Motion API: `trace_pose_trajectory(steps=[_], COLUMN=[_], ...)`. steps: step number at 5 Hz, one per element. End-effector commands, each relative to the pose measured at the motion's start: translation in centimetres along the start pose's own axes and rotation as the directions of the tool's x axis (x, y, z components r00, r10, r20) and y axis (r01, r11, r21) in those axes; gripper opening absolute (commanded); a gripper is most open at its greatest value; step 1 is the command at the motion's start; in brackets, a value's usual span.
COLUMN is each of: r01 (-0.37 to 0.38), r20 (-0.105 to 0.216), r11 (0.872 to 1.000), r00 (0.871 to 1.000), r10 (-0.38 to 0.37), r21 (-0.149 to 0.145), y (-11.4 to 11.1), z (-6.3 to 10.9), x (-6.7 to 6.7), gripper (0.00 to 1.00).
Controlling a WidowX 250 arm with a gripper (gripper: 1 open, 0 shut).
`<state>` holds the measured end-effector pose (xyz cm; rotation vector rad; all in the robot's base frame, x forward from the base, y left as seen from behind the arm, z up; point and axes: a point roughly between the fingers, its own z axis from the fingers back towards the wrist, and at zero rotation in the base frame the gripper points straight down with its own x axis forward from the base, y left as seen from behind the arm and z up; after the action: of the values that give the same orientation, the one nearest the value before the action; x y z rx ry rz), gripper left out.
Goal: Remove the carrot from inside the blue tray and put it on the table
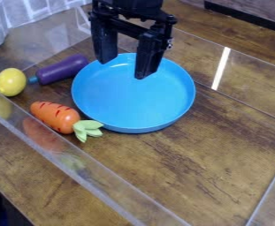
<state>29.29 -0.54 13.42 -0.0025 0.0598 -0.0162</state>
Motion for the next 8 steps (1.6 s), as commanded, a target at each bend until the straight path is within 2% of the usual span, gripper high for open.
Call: trace_pose_trajectory(steps=[1,2,4,8], r01=[0.001,0.001,0.011,-0.018], r20=[-0.002,-0.004,0.027,0.032], r11=[1.0,1.0,1.0,1.0], r00=[1.0,1.0,1.0,0.999], r10=[-0.001,-0.001,-0.012,0.017], r21=[0.001,0.003,0.013,0.011], y=[0.1,0.3,0.6,1.5], z=[-0.2,-0.4,1.6,2.7], x=[0.1,0.3,0.6,0.0], gripper=[1.0,1.0,1.0,1.0])
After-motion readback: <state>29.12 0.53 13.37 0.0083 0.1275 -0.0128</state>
